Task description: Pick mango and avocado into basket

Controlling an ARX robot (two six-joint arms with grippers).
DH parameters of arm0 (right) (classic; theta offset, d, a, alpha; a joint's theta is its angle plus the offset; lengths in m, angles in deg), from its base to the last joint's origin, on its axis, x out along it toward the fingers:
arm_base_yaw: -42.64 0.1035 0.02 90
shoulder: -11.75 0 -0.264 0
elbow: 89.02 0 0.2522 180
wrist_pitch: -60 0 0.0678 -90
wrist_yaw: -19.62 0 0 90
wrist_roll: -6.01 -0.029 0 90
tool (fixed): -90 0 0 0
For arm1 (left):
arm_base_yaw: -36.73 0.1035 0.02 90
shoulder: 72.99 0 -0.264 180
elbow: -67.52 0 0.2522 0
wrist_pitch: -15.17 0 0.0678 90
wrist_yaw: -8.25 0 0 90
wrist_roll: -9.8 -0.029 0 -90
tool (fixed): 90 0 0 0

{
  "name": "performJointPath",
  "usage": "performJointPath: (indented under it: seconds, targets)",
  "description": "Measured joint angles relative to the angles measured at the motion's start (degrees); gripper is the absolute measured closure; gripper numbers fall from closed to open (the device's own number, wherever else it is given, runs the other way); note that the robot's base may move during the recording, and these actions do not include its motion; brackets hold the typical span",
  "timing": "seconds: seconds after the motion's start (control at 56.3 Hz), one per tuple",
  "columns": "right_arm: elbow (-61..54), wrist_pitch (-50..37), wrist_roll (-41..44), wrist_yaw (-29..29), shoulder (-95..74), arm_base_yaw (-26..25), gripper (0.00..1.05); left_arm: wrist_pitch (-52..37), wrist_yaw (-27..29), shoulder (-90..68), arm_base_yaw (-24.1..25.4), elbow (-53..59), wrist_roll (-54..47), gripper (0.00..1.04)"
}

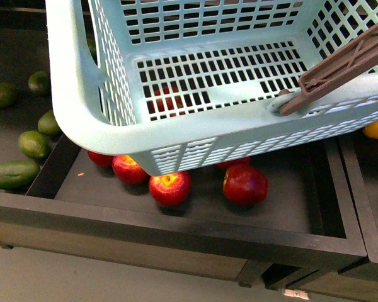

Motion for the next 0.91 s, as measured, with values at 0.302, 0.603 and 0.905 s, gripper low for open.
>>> performJointPath:
  seconds: [0.302,0.603,0.905]
  targets:
    - [12.1,7.6,5.7,-0.9,-8.5,4.9,0.09,0.0,0.0,0.0,0.0,0.0,0.0,0.92]
    - [20.0,12.3,7.9,0.0,-14.6,6.6,0.09,0.0,0.0,0.0,0.0,0.0,0.0,0.92]
    - [26.6,14.7,7.9,0.8,-19.4,7.3,0.09,0.0,0.0,0.0,0.0,0.0,0.0,0.92]
